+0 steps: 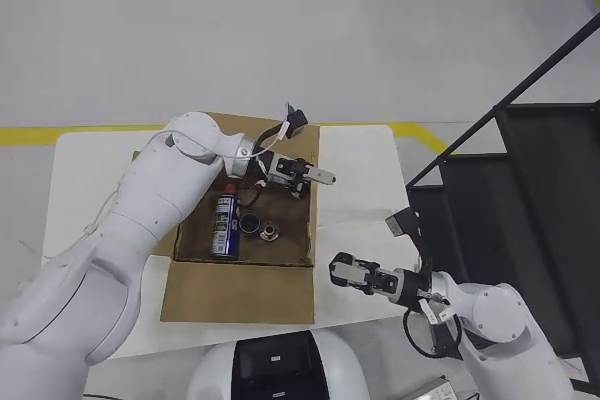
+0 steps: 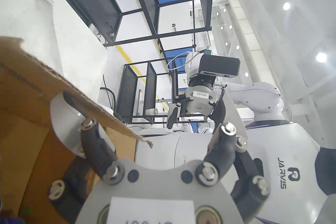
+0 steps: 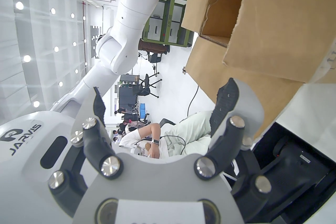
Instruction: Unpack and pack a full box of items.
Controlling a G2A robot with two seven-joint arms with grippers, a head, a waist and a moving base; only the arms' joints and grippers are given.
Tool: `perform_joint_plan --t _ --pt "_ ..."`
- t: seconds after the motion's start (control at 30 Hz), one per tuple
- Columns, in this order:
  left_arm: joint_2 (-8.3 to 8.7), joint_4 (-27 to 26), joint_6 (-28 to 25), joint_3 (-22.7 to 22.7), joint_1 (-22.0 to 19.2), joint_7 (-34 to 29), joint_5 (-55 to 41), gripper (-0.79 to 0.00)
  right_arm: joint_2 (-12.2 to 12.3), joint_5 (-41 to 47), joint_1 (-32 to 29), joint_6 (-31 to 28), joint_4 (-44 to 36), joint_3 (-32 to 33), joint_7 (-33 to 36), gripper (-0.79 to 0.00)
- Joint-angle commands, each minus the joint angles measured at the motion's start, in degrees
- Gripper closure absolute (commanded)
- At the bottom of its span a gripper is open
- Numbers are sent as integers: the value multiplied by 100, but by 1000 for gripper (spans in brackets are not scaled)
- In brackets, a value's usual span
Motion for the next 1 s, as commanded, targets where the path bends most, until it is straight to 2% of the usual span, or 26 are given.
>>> perform_joint_plan --t 0.0,0.2,0.4,0.57,0.67,0.77,0.87,0.97 --pt "-122 71 27 76 -23 -26 -95 -785 12 102 -129 -53 -42 170 -6 -785" --pt "-491 451 27 266 -39 -26 -319 -785 38 305 -353 -125 11 451 6 -785" --pt "-849 1048 157 500 -40 -156 -200 -785 58 393 -279 -84 300 422 16 -785" --pt "-1009 1355 157 497 -85 -157 -192 -785 66 469 -66 -48 674 266 -19 -785" --pt "-979 1431 54 445 -185 -54 -78 -785 72 451 87 -31 889 154 -27 -785" --pt "-864 1442 -80 316 -314 79 -31 -785 77 270 240 61 1077 75 -179 -785" --pt "-651 1434 -275 93 -478 275 -29 -785 78 164 347 121 1213 -6 -339 -785" --pt "-351 1382 -467 -220 -638 466 -83 -785 84 116 403 147 1304 -48 -382 -785"
